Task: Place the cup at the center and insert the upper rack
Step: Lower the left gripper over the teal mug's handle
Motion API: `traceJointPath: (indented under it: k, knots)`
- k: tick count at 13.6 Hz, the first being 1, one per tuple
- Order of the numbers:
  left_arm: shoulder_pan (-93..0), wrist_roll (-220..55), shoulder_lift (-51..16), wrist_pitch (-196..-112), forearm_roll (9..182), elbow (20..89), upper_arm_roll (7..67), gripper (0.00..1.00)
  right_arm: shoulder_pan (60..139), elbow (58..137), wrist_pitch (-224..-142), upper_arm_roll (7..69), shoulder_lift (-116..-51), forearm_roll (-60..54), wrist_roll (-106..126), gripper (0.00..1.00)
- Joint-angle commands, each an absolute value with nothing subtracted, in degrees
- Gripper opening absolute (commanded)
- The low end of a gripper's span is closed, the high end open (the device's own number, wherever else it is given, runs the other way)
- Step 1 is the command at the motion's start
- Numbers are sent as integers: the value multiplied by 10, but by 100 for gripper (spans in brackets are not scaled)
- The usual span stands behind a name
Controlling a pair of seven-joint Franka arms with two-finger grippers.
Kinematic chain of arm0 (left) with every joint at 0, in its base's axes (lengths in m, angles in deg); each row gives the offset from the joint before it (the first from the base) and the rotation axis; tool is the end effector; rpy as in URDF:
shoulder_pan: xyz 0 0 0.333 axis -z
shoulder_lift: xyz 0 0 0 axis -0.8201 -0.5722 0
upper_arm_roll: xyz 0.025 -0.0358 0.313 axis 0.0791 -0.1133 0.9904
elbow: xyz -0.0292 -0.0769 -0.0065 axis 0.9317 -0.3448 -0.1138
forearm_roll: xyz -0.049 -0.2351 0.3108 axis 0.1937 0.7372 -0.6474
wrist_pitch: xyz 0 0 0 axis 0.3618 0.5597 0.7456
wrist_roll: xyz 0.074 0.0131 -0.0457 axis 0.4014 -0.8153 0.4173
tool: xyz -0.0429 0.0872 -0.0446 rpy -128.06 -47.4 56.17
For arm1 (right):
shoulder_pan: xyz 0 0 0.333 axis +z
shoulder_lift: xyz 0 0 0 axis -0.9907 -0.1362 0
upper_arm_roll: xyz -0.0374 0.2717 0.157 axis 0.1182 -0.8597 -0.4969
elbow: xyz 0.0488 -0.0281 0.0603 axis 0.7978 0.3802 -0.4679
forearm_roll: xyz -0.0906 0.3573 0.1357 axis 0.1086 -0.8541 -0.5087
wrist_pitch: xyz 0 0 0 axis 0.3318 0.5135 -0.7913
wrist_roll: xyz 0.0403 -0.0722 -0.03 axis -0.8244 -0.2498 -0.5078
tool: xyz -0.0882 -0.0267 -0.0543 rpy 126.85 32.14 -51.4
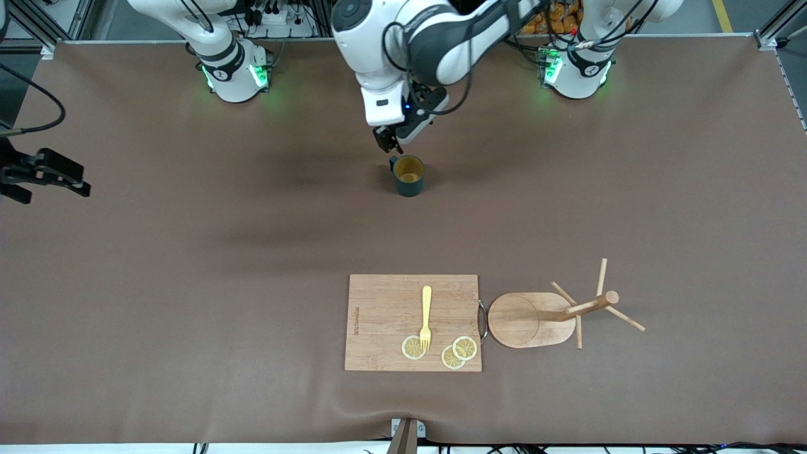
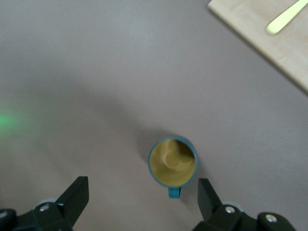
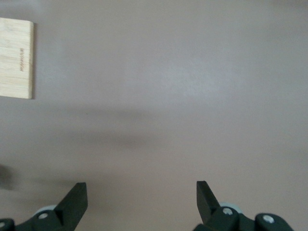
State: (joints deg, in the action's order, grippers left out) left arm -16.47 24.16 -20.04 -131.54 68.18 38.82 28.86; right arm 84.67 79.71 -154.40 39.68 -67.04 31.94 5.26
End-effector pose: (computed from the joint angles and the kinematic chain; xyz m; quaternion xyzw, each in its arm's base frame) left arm 0.3473 -0.5621 0.4060 -0.9141 -0.3822 -0.0477 0.1267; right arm 0.5849 -0.0378 0.6289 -0.9989 -0.0453 0.0036 0.0101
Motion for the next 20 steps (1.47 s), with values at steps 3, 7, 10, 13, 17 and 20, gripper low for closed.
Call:
traceJointPath:
  k: [3, 7, 10, 13, 17, 20]
  knots:
    - [-101, 367, -295, -1352, 585, 367, 294, 100, 820, 856, -1536, 390, -634, 322, 43, 100]
    - [-79, 425, -331, -1388, 538, 367, 294, 100, 818, 858, -1521, 390, -632, 323, 41, 100]
    - [-65, 458, -342, -1389, 508, 367, 294, 100, 815, 861, -1521, 390, -635, 323, 41, 100]
    - [-38, 481, -349, -1390, 477, 370, 294, 100, 817, 861, -1521, 390, -635, 322, 42, 100]
    - [-11, 533, -377, -1390, 416, 369, 295, 100, 818, 860, -1521, 389, -636, 321, 42, 100]
    - [-8, 585, -394, -1389, 365, 371, 295, 100, 818, 859, -1521, 389, -637, 321, 42, 100]
